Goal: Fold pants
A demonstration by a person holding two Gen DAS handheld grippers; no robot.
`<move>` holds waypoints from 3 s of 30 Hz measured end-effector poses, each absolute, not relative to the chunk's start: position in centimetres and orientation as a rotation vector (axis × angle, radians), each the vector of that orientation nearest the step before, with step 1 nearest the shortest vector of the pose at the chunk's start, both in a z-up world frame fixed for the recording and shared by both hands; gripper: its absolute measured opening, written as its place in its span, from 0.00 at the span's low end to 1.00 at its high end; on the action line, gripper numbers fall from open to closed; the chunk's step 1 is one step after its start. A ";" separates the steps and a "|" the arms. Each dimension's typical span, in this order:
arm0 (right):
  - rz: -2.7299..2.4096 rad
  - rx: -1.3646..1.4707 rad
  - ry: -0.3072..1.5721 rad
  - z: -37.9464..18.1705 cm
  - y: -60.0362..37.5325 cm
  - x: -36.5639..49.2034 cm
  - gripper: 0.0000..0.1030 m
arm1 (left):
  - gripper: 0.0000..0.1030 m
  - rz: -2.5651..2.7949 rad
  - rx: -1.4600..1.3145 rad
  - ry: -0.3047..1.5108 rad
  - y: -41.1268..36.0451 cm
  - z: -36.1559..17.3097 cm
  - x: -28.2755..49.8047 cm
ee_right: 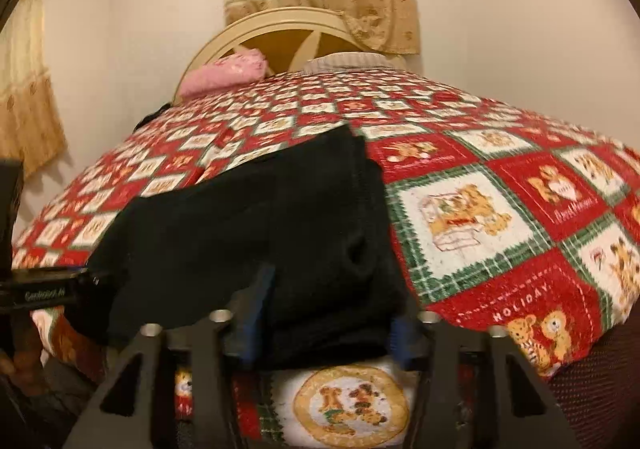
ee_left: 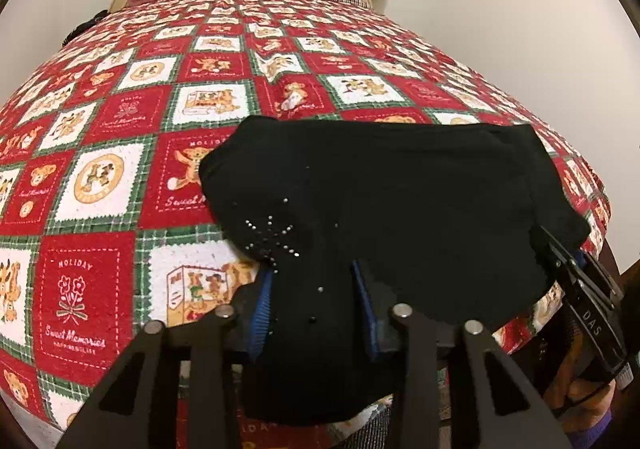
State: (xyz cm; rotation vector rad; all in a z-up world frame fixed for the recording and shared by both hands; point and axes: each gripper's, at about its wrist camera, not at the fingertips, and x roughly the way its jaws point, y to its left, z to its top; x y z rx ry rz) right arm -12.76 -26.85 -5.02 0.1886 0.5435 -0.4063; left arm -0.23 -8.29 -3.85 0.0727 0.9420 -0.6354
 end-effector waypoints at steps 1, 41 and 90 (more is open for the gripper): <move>-0.401 0.170 0.547 -5.0 -26.4 -12.6 0.36 | 0.34 -0.632 0.079 0.938 -8.4 -3.8 -0.3; -0.513 -0.022 0.545 -2.2 -22.1 -11.6 0.32 | 0.20 -0.638 0.112 0.824 -7.7 -2.0 -0.7; -0.466 -0.071 0.388 2.2 -18.2 -9.5 0.31 | 0.17 -0.594 0.027 0.709 -3.8 1.7 1.5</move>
